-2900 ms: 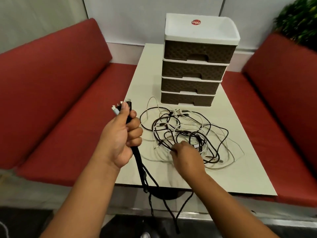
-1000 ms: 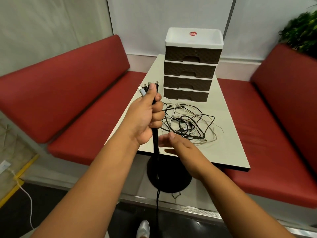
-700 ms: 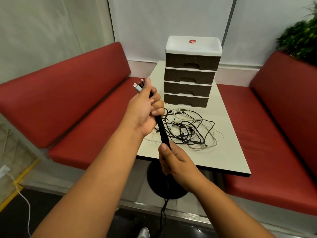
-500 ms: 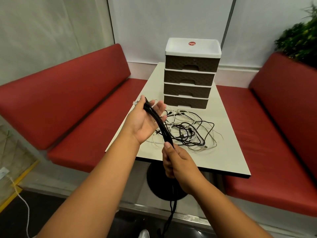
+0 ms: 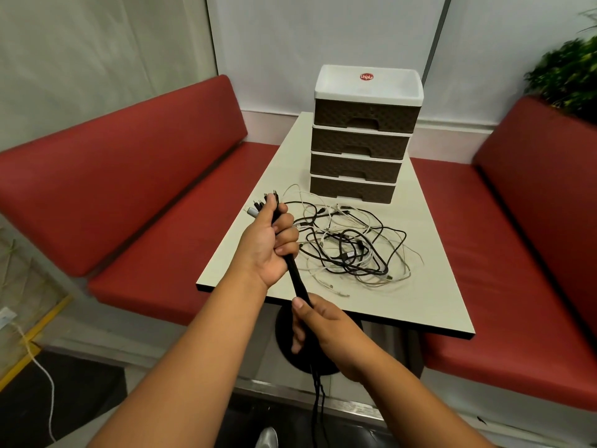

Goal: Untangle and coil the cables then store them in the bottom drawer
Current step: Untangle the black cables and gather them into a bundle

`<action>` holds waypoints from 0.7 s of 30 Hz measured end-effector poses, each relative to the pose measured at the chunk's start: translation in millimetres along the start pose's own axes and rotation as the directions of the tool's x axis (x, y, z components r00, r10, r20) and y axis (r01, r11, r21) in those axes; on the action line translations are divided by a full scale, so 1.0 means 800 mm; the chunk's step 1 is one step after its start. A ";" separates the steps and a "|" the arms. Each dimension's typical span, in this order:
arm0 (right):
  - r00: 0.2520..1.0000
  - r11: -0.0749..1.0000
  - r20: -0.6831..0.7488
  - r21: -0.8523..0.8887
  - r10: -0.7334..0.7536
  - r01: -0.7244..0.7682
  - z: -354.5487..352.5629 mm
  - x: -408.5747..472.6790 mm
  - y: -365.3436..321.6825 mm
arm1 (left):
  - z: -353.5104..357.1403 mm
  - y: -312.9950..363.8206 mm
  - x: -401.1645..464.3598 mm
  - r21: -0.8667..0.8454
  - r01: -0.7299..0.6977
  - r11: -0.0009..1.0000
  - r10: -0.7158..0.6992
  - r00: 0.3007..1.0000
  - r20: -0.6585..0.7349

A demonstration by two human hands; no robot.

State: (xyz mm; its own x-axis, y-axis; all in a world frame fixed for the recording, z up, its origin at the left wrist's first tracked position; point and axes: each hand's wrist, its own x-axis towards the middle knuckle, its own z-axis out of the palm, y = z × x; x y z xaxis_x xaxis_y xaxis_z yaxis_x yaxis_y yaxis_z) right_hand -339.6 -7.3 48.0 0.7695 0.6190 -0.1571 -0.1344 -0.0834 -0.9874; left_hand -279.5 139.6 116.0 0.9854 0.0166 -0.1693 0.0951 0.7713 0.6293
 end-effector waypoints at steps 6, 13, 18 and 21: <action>0.999 0.991 -0.044 -0.134 0.018 -0.024 -0.022 0.020 0.012 | 0.007 0.001 0.020 0.125 0.012 0.992 -0.013 1.000 0.004; 0.979 0.985 -0.201 -0.160 0.036 -0.070 -0.076 0.060 0.016 | -0.005 0.022 0.071 0.168 0.048 0.985 -0.051 0.999 0.016; 0.820 0.956 -0.573 -0.244 -0.008 -0.161 -0.119 0.110 0.009 | -0.015 0.036 0.111 0.216 0.088 0.972 -0.096 0.995 0.029; 0.703 0.856 -0.698 -0.440 -0.137 -0.270 -0.137 0.143 0.005 | -0.021 0.043 0.136 0.229 0.110 0.967 -0.123 0.991 0.046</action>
State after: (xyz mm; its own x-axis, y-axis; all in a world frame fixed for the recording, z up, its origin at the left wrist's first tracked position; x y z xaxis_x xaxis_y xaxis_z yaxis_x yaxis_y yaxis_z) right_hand -184.0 -22.4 24.4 0.9951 -0.0980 0.0114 -0.0480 -0.5822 -0.8116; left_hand -171.1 178.4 106.7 0.9716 -0.1077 -0.2106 0.2323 0.6020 0.7640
